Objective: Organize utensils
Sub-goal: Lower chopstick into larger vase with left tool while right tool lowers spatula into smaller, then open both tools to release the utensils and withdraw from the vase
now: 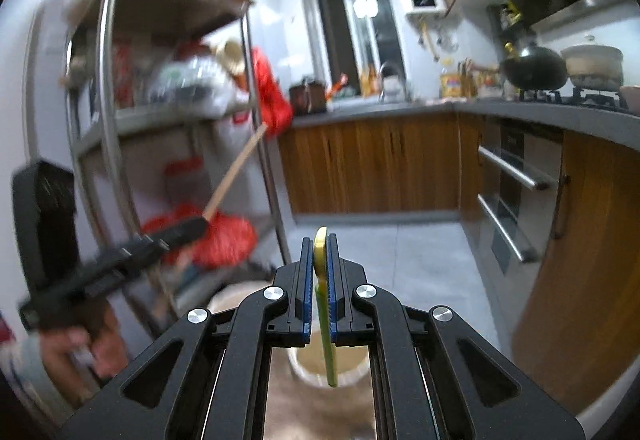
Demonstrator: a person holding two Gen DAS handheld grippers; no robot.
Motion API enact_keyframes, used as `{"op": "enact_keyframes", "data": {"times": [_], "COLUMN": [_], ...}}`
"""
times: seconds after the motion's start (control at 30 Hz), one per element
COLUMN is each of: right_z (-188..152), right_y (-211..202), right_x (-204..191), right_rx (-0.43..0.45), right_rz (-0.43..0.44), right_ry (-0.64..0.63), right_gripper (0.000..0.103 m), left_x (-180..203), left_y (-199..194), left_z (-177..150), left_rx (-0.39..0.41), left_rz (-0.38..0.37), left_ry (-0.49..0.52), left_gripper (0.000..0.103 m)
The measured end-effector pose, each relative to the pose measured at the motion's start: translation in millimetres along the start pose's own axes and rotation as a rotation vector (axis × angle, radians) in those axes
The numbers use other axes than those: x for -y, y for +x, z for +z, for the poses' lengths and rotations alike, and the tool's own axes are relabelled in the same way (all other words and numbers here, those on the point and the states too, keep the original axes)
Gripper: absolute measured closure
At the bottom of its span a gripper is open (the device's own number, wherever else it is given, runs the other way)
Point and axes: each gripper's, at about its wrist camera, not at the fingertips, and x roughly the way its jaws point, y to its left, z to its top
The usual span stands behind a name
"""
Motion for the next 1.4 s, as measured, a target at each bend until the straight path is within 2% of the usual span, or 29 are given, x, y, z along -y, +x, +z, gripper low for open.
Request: {"op": "enact_keyframes", "data": {"times": [0.13, 0.33, 0.5, 0.77, 0.97, 1.17, 1.27, 1.3, 1.33, 1.4], "right_z": [-0.2, -20.8, -35.4, -45.4, -52.7, -61.0, -64.3, -64.2, -64.0, -61.9], "right_y": [16.4, 43.1, 48.9, 50.6, 51.5, 56.5, 60.2, 60.4, 61.0, 58.9], "right_x": [4.0, 22.4, 24.7, 26.8, 30.2, 32.7, 34.0, 33.3, 33.0, 33.1], "right_rx": [0.023, -0.063, -0.098, -0.13, -0.159, -0.209, -0.227, -0.226, -0.23, -0.221], "right_rz": [-0.012, -0.028, -0.036, -0.03, -0.032, -0.051, -0.053, -0.058, -0.06, -0.064], "right_ry": [0.05, 0.133, 0.133, 0.135, 0.137, 0.143, 0.147, 0.14, 0.136, 0.136], "right_gripper": [0.096, 0.096, 0.096, 0.096, 0.096, 0.096, 0.096, 0.095, 0.092, 0.07], "left_x": [-8.4, -13.1, -11.3, -18.5, -14.5, -9.6, -6.5, -5.9, -4.9, -3.3], "left_y": [31.4, 55.5, 60.9, 44.3, 26.2, 24.8, 24.3, 23.1, 22.4, 18.8], "left_z": [-10.6, -31.1, -50.4, -66.3, -71.6, -69.3, -67.2, -65.8, -64.9, -62.2], "left_rx": [0.014, 0.036, 0.026, -0.011, -0.07, -0.132, -0.145, -0.147, -0.148, -0.145], "left_rz": [0.029, 0.065, 0.082, 0.081, 0.088, 0.104, 0.115, 0.115, 0.113, 0.12], "left_ry": [-0.035, -0.037, 0.006, 0.028, 0.071, 0.093, 0.1, 0.101, 0.101, 0.103], "left_gripper": [0.098, 0.098, 0.098, 0.098, 0.098, 0.098, 0.095, 0.09, 0.078, 0.063]}}
